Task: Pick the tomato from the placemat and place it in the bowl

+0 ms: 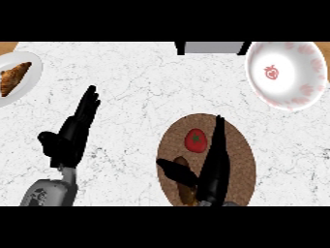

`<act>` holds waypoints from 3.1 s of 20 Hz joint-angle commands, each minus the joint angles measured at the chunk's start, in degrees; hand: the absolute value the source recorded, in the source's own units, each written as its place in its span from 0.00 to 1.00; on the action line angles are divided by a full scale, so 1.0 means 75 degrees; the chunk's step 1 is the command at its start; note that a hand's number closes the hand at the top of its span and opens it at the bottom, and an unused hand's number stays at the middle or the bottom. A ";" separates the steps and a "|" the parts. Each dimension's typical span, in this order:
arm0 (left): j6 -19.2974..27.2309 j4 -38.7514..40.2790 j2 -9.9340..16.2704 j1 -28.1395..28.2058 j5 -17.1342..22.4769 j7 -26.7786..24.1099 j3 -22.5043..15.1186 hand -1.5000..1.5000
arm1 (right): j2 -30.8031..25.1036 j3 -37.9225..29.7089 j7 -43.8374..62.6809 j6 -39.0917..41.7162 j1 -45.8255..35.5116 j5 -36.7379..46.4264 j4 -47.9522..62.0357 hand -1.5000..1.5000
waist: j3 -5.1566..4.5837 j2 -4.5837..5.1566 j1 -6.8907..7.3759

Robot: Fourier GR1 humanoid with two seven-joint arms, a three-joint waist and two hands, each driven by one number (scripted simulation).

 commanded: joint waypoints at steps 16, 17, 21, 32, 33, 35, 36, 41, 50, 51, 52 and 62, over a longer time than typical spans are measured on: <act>-0.0276 -0.0472 -0.0217 0.0538 -0.0302 -0.0171 -0.0013 0.50 | 0.0022 -0.0239 -0.0286 -0.1229 -0.1076 -0.1272 0.3166 0.00 | -0.0001 0.0001 0.0045; -0.0481 -0.0546 0.0127 -0.0235 0.0066 0.0719 0.0531 0.50 | 0.0022 -0.0423 -0.0669 -0.1062 -0.1132 -0.1552 0.3307 0.00 | 0.0001 0.0004 0.0029; 0.0038 -0.0176 -0.0625 0.0299 -0.0601 -0.0123 -0.0077 0.50 | 0.0023 -0.0215 -0.1177 -0.0945 -0.0641 -0.2023 0.2667 0.00 | 0.0000 0.0000 -0.0006; -0.0467 -0.0204 -0.0251 0.0101 -0.0286 -0.0018 0.0417 0.50 | 0.0020 -0.0248 -0.2999 -0.0060 -0.1921 -0.3293 0.4388 1.00 | 0.0002 0.0013 0.0043; -0.0497 0.0223 -0.0258 -0.0156 -0.0198 -0.0119 0.0491 0.50 | -0.0129 0.0281 -0.3589 0.0270 -0.1371 -0.2974 0.3605 1.00 | 0.0004 0.0025 0.0010; -0.0379 0.0023 -0.0353 -0.0114 -0.0303 0.0063 0.0325 0.50 | -0.0941 0.0983 -0.4847 0.0775 -0.1203 -0.3151 0.2875 1.00 | 0.0032 0.0057 0.0084; -0.0373 -0.0045 -0.0489 -0.0033 -0.0336 0.0055 0.0148 0.50 | -0.1190 0.1347 -0.5253 0.1069 -0.1200 -0.3062 0.2728 1.00 | 0.0039 0.0045 0.0131; -0.0365 -0.0068 -0.0402 -0.0082 -0.0324 -0.0011 0.0270 0.50 | -0.2523 0.1947 -0.7987 0.1689 -0.0843 -0.3715 0.1833 1.00 | 0.0052 0.0081 0.0113; -0.0540 -0.0254 -0.0097 0.0138 -0.0182 0.0142 0.0515 0.50 | -0.3839 0.0829 -1.3249 0.1280 0.0271 -0.5369 0.0663 1.00 | 0.0029 -0.0003 -0.0068; -0.0351 -0.0138 -0.0306 0.0026 -0.0326 0.0123 0.0393 0.50 | -0.3767 0.0733 -1.3378 0.1181 0.0383 -0.5380 0.0388 1.00 | 0.0016 -0.0008 -0.0111; -0.0394 -0.0288 -0.0231 0.0004 -0.0346 0.0278 0.0372 0.50 | -0.3810 0.0509 -1.3890 0.1022 0.0570 -0.5504 0.0511 1.00 | 0.0018 -0.0008 -0.0096; -0.0412 -0.0227 -0.0343 0.0136 -0.0357 0.0146 0.0415 0.50 | -0.5438 -0.0512 -1.1299 0.0633 0.2164 -0.4255 -0.3106 1.00 | -0.0011 -0.0025 -0.0129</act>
